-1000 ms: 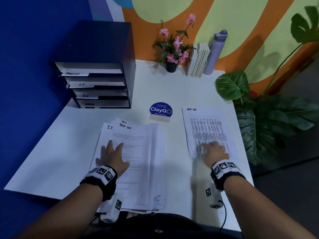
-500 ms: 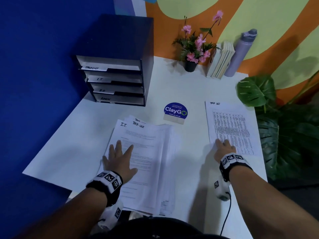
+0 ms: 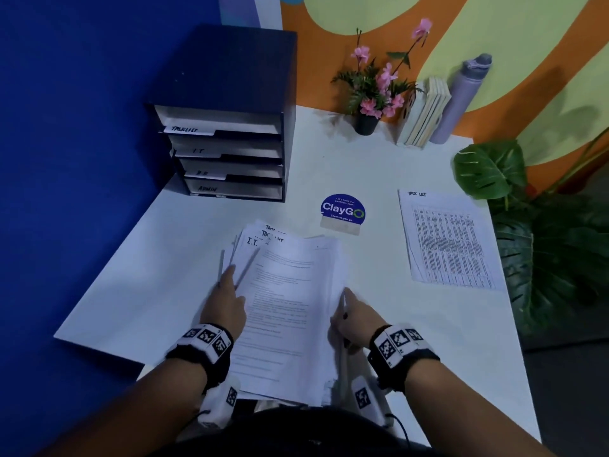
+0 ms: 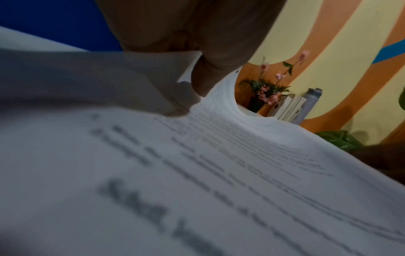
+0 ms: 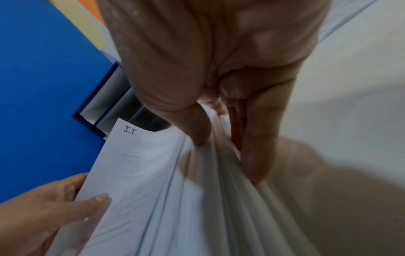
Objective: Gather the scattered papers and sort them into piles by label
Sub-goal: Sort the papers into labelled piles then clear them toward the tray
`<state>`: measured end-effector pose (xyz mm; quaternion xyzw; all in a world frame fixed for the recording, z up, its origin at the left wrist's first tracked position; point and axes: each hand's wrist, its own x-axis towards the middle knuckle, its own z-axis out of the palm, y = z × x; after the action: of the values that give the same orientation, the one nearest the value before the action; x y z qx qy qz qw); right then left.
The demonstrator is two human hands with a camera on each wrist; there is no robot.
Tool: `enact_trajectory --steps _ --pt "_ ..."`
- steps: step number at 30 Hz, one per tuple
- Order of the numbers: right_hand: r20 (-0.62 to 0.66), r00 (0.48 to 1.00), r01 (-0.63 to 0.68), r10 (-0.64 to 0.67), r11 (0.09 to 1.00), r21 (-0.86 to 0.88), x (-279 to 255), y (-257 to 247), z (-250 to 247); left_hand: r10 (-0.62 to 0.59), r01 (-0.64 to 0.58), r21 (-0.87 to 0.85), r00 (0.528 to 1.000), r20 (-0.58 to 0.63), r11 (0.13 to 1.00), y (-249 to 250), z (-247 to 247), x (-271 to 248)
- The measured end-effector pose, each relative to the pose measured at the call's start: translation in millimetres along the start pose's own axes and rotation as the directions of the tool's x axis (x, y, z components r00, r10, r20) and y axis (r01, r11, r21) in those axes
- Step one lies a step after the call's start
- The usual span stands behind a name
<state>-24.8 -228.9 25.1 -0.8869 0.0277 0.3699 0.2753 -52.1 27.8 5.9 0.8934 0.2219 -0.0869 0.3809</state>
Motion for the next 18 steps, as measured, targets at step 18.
enact_trajectory --steps 18 --pt "-0.185 0.978 0.081 0.101 0.629 0.773 -5 -53 16 0.106 -0.101 -0.139 0.994 0.030 0.985 -7 -35 1"
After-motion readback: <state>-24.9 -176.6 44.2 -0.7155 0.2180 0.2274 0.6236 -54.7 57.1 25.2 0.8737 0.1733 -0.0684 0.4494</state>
